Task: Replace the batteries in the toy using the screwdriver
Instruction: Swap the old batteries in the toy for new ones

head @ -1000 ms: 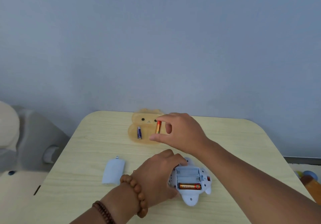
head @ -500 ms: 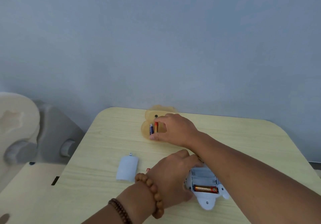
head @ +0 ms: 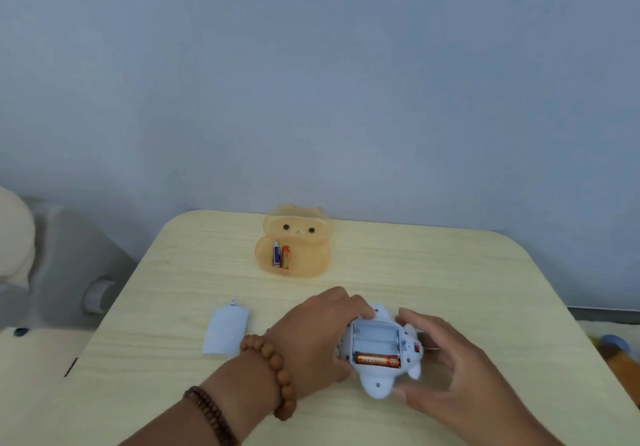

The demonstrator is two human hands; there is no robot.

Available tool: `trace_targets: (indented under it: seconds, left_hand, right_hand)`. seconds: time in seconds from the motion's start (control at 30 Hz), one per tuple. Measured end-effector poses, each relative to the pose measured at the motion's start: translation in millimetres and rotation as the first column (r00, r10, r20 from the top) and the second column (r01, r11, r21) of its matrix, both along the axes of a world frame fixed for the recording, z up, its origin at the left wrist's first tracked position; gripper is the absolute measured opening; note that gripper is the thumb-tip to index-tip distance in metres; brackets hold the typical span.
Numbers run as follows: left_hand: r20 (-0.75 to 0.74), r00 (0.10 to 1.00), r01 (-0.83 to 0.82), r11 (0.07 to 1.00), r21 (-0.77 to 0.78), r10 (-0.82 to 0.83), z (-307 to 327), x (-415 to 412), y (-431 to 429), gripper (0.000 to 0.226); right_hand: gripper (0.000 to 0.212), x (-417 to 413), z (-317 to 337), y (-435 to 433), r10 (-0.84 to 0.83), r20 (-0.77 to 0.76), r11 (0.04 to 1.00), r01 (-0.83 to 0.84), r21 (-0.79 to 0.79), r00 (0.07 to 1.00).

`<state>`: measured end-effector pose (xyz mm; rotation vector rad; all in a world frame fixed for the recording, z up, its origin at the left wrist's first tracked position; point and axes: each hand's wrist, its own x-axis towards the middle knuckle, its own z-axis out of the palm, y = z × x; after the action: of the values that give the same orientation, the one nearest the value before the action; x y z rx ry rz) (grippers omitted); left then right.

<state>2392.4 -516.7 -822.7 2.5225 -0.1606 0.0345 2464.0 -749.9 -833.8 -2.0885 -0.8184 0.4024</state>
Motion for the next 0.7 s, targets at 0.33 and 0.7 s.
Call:
trace_targets:
  seconds: [0.33,0.7]
  left_hand:
    - [0.030,0.996,-0.079,0.997,-0.016,0.080,-5,-10,-19,0.061]
    - [-0.014,0.961,-0.275,0.953,-0.130,0.276,7,-6,-41,0.038]
  right_hand:
    - [0.082,-15,-10,0,-0.078,-0.008,0.995,0.078,0.059,0.997]
    - [0.066,-10,-12,-2,-0.125,-0.043,0.989,0.128,0.079,0.991]
